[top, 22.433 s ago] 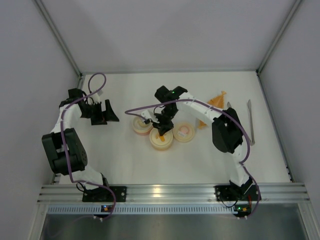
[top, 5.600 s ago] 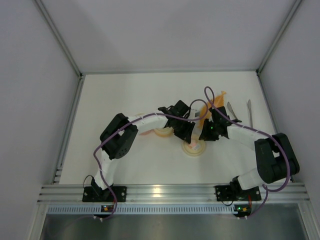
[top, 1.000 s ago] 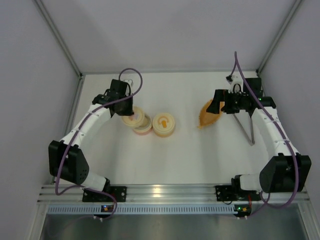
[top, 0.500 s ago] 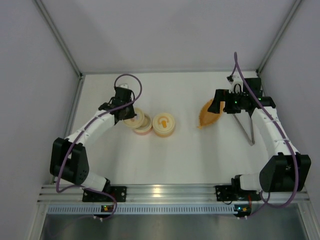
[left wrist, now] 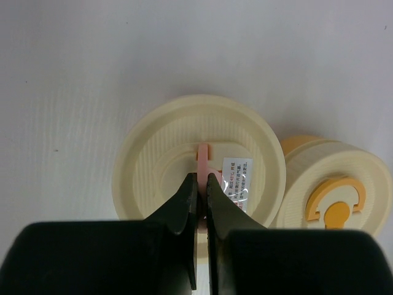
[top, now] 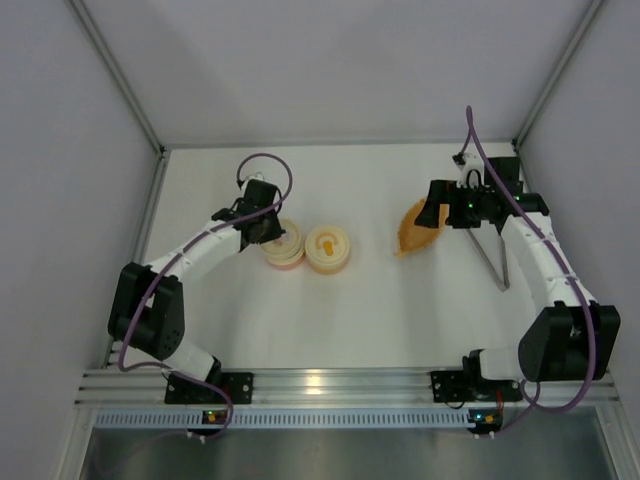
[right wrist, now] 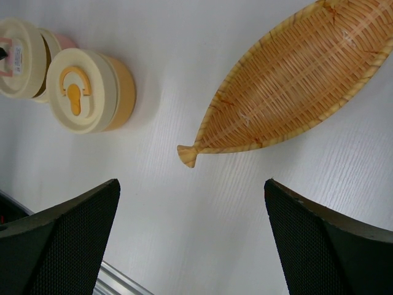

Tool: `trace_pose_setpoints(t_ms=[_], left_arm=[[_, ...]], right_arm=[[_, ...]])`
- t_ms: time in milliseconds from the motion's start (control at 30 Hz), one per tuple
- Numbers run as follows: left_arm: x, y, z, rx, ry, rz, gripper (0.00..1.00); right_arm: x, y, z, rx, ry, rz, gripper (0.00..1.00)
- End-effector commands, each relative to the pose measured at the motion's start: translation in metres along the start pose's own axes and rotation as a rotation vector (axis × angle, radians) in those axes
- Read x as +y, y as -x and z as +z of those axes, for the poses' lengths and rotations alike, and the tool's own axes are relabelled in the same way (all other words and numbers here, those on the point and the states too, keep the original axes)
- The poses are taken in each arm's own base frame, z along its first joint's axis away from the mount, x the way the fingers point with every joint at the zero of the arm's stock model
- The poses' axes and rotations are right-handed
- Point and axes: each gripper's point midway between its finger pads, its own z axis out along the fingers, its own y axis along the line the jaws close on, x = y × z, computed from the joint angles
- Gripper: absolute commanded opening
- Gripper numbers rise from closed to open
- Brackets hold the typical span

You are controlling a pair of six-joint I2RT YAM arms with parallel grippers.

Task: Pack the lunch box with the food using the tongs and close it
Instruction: Close the box lid on the packing box.

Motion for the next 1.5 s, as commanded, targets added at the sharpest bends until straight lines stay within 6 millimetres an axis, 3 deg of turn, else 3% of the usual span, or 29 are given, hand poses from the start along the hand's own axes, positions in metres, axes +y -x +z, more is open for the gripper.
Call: trace_pose_setpoints(t_ms=[0,367,1067,1467], left_arm=[[-0.021,0.020,-0.002,-0.056,-0.034,-0.042,0.00],[-0.029,0.014,0.006,-0.037,-0.027,-0.030,0.00],[-0.016,-0.008,-0.003,0.005,-0.019,-0.025,0.00],[-0.020,-0.001,0.004,-0.005,-0.024,-0.001,0.00]], right_arm=[[-0.003,0.007,0.002,-0.034,-0.004,0.002,0.99],[-0.003,0.007,0.002,-0.034,-0.002,0.003,0.99],[-0.001,0.009,0.003,-0.037,0.007,0.004,0.99],[-0.002,0.006,0.005,-0.033,0.012,0.011,1.00]])
